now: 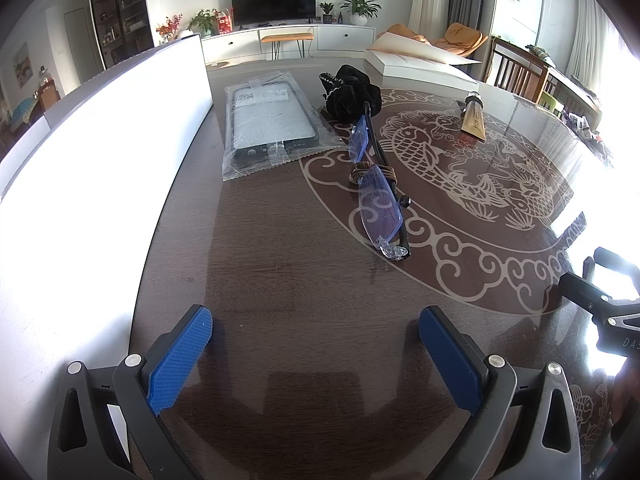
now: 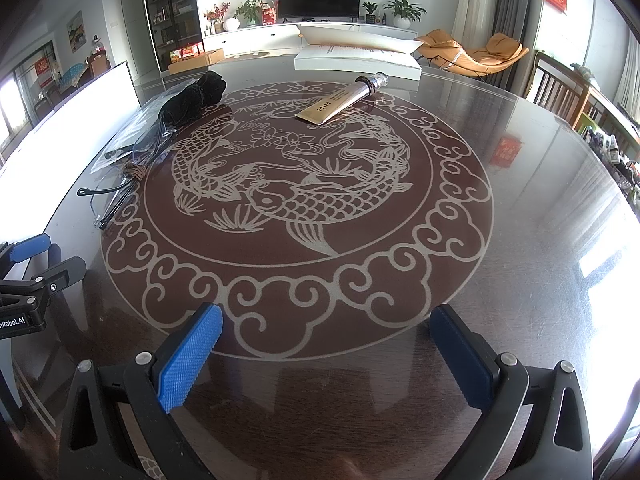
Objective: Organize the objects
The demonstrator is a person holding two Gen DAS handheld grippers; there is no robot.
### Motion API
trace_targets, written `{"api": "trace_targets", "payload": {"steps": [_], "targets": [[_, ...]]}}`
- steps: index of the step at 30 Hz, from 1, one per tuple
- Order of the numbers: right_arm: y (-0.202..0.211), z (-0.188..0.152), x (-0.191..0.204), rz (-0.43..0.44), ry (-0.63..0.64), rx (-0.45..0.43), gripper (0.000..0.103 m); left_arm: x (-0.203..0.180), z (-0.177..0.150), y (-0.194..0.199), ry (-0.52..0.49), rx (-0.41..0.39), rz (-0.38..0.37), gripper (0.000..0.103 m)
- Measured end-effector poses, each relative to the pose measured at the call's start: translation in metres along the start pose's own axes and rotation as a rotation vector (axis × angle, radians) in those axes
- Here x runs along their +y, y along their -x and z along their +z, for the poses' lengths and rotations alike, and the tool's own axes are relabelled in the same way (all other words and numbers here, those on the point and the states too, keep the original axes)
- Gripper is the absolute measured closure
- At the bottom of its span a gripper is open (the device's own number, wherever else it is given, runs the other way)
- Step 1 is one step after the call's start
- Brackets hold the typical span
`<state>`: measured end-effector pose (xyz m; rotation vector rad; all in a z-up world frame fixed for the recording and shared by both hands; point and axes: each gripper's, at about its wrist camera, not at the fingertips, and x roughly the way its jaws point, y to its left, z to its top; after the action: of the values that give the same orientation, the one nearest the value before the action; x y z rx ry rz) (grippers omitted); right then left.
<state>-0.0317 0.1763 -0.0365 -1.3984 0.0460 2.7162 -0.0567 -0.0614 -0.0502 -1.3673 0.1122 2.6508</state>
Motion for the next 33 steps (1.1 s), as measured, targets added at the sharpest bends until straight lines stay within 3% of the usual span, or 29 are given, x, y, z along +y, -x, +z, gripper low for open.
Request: {"api": "trace_targets", "payload": {"steps": [33], "targets": [[0.000, 0.000, 0.000, -0.001, -0.002, 0.000, 0.000, -0.004, -0.018, 0.012, -0.003, 0.012, 0.001, 0.000]]}}
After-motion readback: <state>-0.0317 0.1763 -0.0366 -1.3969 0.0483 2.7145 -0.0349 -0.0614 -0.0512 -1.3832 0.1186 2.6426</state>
